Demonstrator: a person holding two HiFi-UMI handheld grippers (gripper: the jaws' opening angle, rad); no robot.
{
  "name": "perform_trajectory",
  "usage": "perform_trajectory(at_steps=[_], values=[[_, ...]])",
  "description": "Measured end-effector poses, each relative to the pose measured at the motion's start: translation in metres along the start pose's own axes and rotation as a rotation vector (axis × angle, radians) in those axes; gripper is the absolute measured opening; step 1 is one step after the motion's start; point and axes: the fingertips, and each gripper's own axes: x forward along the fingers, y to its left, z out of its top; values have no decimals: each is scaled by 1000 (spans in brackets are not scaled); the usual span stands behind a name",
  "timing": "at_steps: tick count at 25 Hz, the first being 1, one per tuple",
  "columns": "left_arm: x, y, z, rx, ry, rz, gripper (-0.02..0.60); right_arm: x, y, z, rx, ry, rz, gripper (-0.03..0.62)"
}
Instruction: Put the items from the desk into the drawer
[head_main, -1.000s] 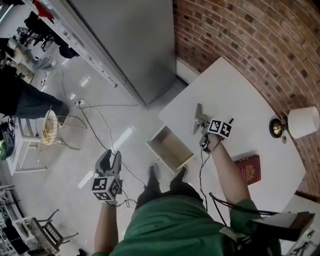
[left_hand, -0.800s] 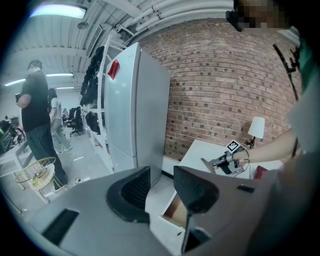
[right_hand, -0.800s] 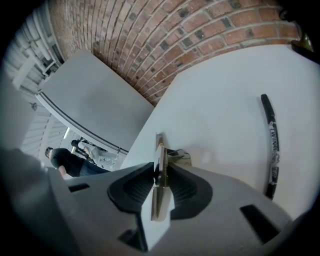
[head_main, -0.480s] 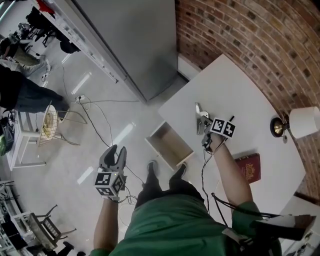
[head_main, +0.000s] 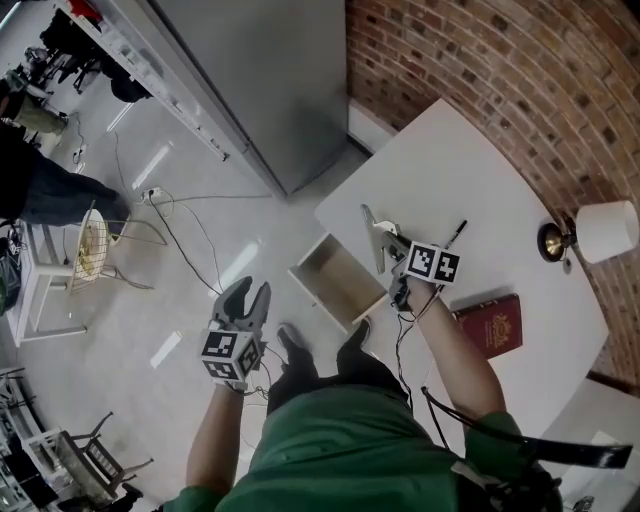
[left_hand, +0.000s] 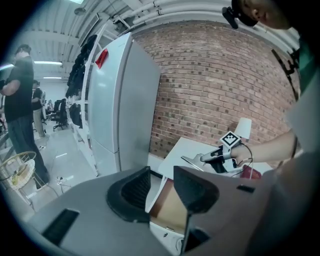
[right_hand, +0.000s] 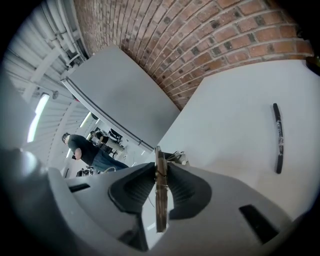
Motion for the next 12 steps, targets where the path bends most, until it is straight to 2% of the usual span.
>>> perform_trajectory(at_steps=[6, 9, 12], values=[[5, 7, -13, -5, 35, -94, 138, 6, 33, -36, -4, 19, 0, 83], [7, 12, -22, -37, 67, -135, 135, 10, 43, -55, -10, 27, -32, 81], [15, 24, -33, -40, 61, -161, 130, 13, 49, -72, 4, 18, -61, 81]])
